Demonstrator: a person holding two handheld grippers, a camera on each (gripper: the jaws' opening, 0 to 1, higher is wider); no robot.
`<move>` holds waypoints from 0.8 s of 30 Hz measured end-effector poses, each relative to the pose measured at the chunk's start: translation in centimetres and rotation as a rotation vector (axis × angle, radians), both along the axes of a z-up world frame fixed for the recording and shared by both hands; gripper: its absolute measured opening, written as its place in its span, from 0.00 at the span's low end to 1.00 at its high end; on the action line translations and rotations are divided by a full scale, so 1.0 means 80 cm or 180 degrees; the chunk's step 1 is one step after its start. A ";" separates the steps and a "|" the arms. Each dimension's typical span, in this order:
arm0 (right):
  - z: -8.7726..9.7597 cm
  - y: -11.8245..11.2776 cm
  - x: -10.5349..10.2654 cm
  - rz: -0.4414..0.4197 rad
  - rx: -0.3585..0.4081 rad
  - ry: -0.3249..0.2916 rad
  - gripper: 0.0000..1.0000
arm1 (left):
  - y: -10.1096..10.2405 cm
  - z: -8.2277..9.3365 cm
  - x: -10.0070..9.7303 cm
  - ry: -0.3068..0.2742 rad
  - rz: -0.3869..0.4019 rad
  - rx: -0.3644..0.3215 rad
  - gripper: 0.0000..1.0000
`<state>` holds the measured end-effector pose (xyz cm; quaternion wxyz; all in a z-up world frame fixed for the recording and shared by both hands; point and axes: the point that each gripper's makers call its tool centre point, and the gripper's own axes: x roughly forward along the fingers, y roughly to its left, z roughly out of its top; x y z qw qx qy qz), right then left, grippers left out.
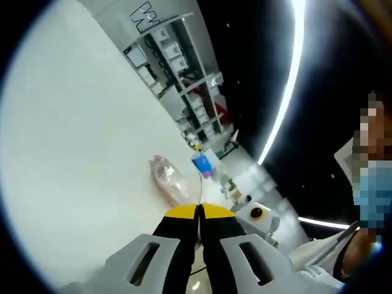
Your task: Open the resealable bag by pulling the two sides of the seal apart until the entire bag opening is separated and visibly accessible.
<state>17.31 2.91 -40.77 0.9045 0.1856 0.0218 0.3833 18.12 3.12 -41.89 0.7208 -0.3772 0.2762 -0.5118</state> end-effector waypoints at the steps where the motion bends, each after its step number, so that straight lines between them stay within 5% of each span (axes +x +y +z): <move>1: 0.000 0.000 0.000 0.0013 0.0016 0.0016 0.00 | 0.001 0.000 0.000 0.0021 -0.0001 -0.0005 0.01; 11: 0.008 -0.004 -0.001 0.0099 0.0266 0.0066 0.00 | 0.000 0.003 0.000 0.0078 -0.0037 -0.0047 0.06; 24: 0.003 -0.004 -0.002 0.0105 0.0215 0.0084 0.00 | -0.004 0.004 -0.001 0.0010 -0.0015 -0.0140 0.01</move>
